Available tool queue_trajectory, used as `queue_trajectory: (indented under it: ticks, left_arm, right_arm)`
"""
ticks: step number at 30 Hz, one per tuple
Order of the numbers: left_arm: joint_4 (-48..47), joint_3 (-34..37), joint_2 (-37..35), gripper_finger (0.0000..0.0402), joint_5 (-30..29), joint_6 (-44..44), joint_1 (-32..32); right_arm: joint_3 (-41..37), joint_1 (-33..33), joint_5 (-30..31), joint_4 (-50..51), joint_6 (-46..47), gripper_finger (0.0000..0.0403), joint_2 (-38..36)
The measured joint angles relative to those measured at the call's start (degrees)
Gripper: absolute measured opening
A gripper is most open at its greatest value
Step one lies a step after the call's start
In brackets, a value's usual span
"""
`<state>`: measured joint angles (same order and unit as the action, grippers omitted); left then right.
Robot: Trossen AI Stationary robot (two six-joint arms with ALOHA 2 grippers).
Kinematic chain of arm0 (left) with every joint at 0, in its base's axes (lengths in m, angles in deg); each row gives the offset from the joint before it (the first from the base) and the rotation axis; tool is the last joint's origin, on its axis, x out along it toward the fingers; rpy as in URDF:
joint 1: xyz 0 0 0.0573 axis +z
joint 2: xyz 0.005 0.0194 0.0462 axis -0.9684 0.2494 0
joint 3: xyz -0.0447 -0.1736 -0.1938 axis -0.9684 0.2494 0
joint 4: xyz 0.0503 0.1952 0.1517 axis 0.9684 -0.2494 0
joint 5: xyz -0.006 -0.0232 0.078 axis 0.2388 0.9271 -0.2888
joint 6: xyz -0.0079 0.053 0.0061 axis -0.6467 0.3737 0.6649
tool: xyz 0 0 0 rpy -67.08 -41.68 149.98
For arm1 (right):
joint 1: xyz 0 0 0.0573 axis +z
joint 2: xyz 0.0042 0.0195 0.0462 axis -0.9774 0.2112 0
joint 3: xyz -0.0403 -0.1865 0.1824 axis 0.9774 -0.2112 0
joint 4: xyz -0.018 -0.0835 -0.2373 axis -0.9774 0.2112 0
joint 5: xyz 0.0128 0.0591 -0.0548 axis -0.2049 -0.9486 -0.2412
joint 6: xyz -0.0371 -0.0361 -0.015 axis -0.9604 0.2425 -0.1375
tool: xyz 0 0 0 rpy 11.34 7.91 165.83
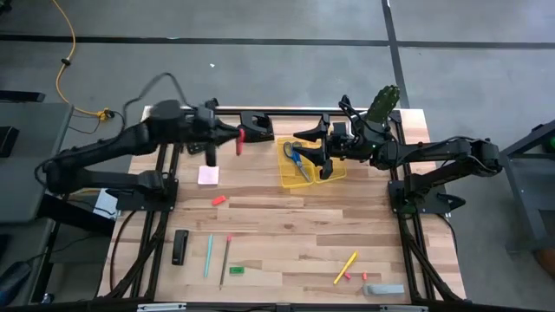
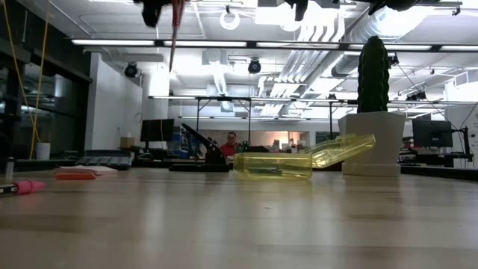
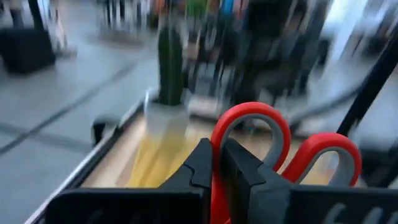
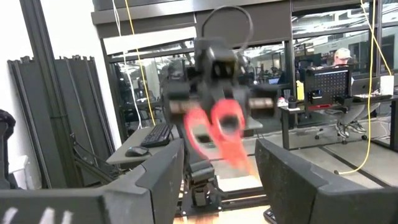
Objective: Pack school essentials
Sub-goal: Put the red scissors into the yellow supply box
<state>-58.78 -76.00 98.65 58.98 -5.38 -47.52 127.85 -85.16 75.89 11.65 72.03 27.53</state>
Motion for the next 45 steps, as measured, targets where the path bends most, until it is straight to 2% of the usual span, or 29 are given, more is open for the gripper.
queue_trajectory:
  ticks: [5,12,15,26,31,42,45]
  left_arm:
    - [14.5,4.9,-4.8,0.0001,-0.3,-13.2,-0.1]
    - [29.6,14.7,-5.6,0.0001,-8.3,-31.1,-2.9]
    - [34.2,17.1,-5.6,0.0001,-9.2,-36.3,-3.0]
    - [36.1,17.3,-5.7,0.0001,-9.2,-37.9,-3.0]
    - [35.8,17.3,-4.6,0.0001,-9.5,-38.2,-3.0]
    - [36.3,17.3,0.3,0.0001,-11.2,-43.1,-3.0]
    - [38.3,17.3,2.3,0.0001,-12.3,-44.4,-3.0]
  right_arm:
    - [0.0,0.0,0.0,0.0,-0.3,0.0193,0.0]
    - [0.0,0.0,0.0,0.0,-2.4,0.0193,0.0]
    - [0.0,0.0,0.0,0.1,-2.4,0.0193,0.0]
    - [0.0,0.0,0.0,0.7,-2.5,0.0193,0.0]
    - [0.0,0.0,2.6,1.9,-2.5,0.0193,0.0]
    - [-0.1,0.0,2.8,4.8,-3.0,0.0193,0.2]
    - [-0.1,0.9,5.5,5.0,-3.0,0.0193,1.0]
